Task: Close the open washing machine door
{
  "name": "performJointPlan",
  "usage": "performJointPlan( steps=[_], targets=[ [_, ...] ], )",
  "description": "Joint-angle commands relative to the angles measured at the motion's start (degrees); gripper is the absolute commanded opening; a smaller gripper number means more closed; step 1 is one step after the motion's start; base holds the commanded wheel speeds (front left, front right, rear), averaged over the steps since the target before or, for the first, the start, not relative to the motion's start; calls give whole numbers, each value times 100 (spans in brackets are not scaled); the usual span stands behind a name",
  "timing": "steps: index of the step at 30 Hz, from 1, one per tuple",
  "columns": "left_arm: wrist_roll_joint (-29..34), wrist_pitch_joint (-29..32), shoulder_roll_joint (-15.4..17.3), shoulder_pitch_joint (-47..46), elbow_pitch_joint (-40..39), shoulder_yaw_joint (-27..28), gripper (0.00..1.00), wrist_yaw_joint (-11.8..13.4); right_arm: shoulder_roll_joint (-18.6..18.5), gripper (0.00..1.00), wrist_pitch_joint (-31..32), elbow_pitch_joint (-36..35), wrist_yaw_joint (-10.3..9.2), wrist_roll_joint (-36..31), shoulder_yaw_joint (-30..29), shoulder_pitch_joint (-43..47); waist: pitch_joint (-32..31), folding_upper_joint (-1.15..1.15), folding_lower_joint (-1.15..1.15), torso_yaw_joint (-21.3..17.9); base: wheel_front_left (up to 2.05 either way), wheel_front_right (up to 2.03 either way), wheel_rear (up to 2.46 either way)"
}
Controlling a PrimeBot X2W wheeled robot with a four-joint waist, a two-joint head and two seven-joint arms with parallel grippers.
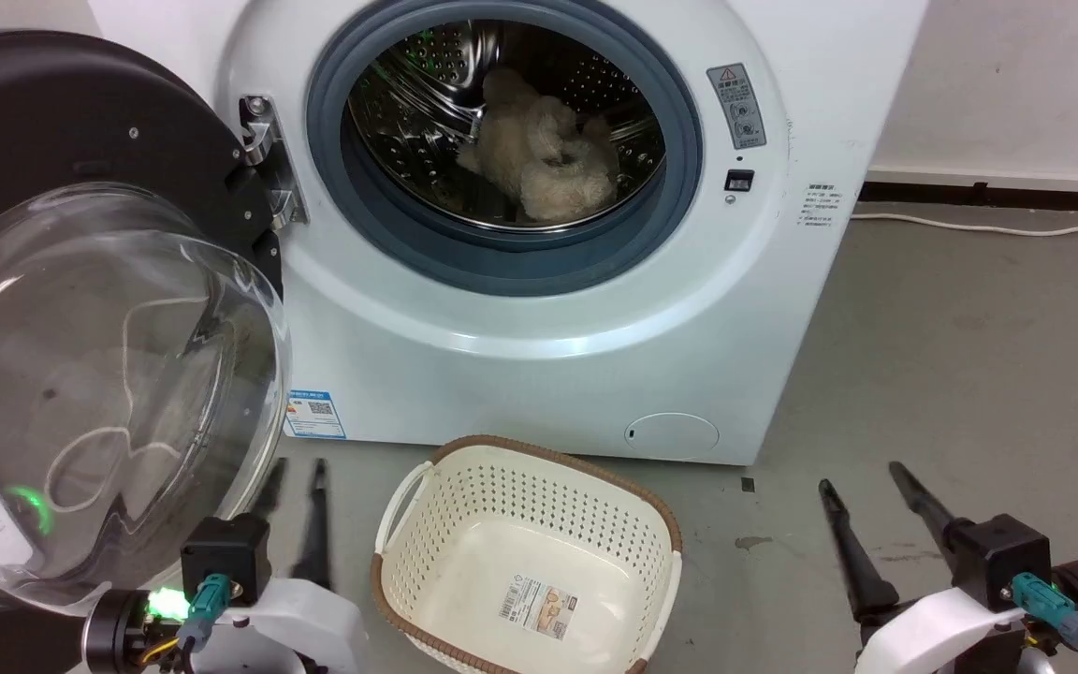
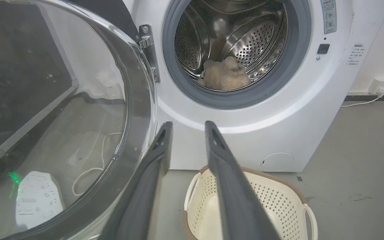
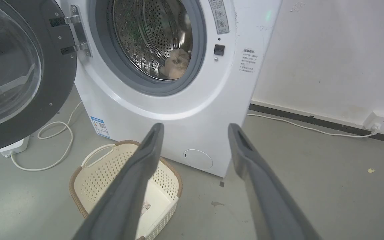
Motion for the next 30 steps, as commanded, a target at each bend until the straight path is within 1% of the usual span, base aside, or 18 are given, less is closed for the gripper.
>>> performJointPlan(
  steps=[1,9,18,29,30],
  targets=[
    [4,-34,0,-4,4,-14,100,3,0,100,-33,1,0,30,-16,6,1,0,0,0,0,0,0],
    [7,-130,9,0,9,-56,100,21,2,100,-130,5,0,52,-79,18,-4,0,0,37,0,0,0],
    [4,-226,27,17,8,-108,100,34,4,100,-226,-10,1,56,-84,68,-25,0,0,200,0,0,0],
    [-10,-370,75,63,25,-180,100,47,7,100,-369,23,1,47,32,123,-76,0,0,690,0,0,0],
    [-10,-370,75,63,25,-180,100,47,7,100,-369,23,1,47,32,123,-76,0,0,690,0,0,0]
  ],
)
